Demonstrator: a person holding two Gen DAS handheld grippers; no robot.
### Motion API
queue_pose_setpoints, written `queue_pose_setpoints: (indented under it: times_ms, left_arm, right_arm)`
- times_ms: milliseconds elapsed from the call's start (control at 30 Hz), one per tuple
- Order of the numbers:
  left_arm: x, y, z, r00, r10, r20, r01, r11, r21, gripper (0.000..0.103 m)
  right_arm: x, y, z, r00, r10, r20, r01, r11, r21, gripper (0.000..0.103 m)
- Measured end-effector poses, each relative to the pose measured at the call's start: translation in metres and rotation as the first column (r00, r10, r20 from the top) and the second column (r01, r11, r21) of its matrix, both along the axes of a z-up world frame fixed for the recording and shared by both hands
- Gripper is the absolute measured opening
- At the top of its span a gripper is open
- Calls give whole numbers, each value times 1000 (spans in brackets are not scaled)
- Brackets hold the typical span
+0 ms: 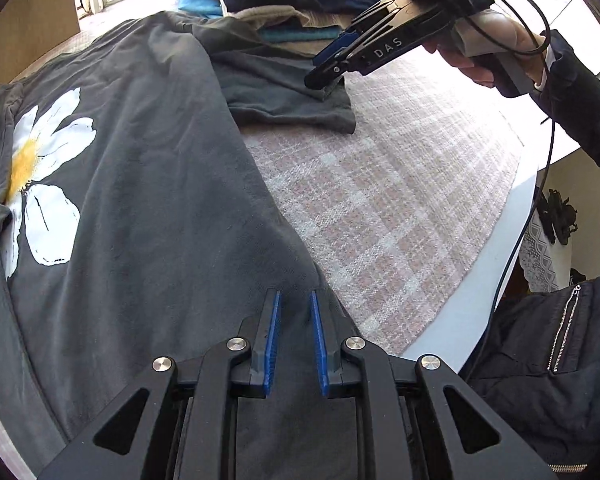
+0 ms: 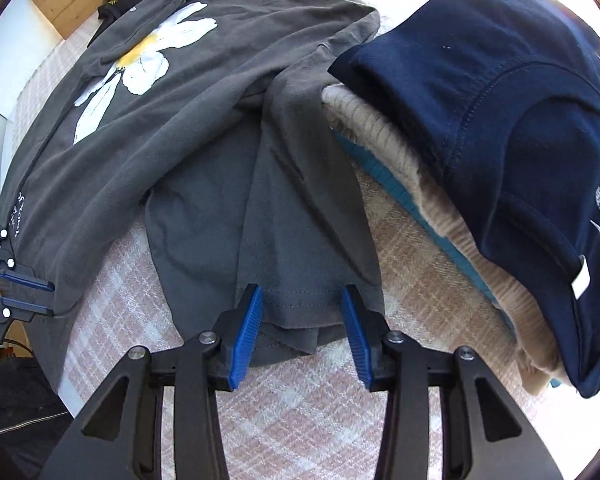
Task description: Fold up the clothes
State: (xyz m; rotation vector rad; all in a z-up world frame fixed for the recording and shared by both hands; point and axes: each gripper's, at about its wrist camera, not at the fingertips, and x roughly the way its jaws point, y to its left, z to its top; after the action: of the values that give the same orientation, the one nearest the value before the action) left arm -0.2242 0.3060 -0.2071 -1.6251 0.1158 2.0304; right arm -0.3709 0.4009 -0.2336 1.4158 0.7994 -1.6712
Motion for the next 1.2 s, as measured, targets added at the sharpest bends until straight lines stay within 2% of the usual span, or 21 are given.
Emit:
queue_pose_setpoints:
  times_ms: [67,133,233,367,433,567,667,700,733,767,933,1033,1133,1200]
  left_arm:
    - [0,0,-3,1000,3,9,-3,1000,-7,21]
    - [0,-1,-5,1000,5,17,-4,1000,-15,23]
    - [-2,-3,-4,999,12,35,-12,1000,-7,23]
    - [-4,-3,-2,999,9,48,-9,1000,-7,23]
    - [-4,-2,-1,999,2,48,-1,1000,-14,23]
    - [-5,-1,1,998,-5,57,7,1000,-25,23]
    - [-6,-1,2,998,-8,63,10,1000,-25,24]
    - [-7,-1,3,998,-9,66,11,1000,-23,24]
    - [-7,-1,3,998,-9,69,11,1000,-22,24]
    - [-8,-1,4,997,-8,73,10,1000,-22,24]
    - [-10,1,6,996,-7,87,11,999,-39,24]
    - [-10,2,8,996,-11,90,16,999,-52,24]
    - [-11,3,10,995,-17,94,23,998,-59,25]
    - [-11,4,11,995,-24,97,29,998,-59,28]
  right_arm:
    - [-5,4,4,999,2,49,0,999,-42,6]
    - [-9,10,10,997,-3,83,10,996,-86,6]
    - [-16,20,23,996,-16,89,27,991,-128,5]
    - [-40,39,49,981,-95,168,131,968,-216,5]
    - [-50,53,63,962,-123,243,187,946,-265,5]
    - [-66,70,68,934,-195,300,286,912,-296,5]
    - [-88,96,56,863,-291,412,426,858,-286,5]
    - [-92,102,53,850,-312,425,451,847,-281,5]
    - [-94,104,51,850,-321,419,455,847,-276,5]
    - [-93,102,50,863,-324,387,440,858,-265,5]
    - [-74,86,60,942,-292,165,320,930,-178,8]
    - [-52,75,79,978,-206,16,206,962,-177,9]
    - [-33,69,86,993,-116,-27,110,980,-169,10]
    - [-26,65,83,993,-80,-82,69,989,-130,16]
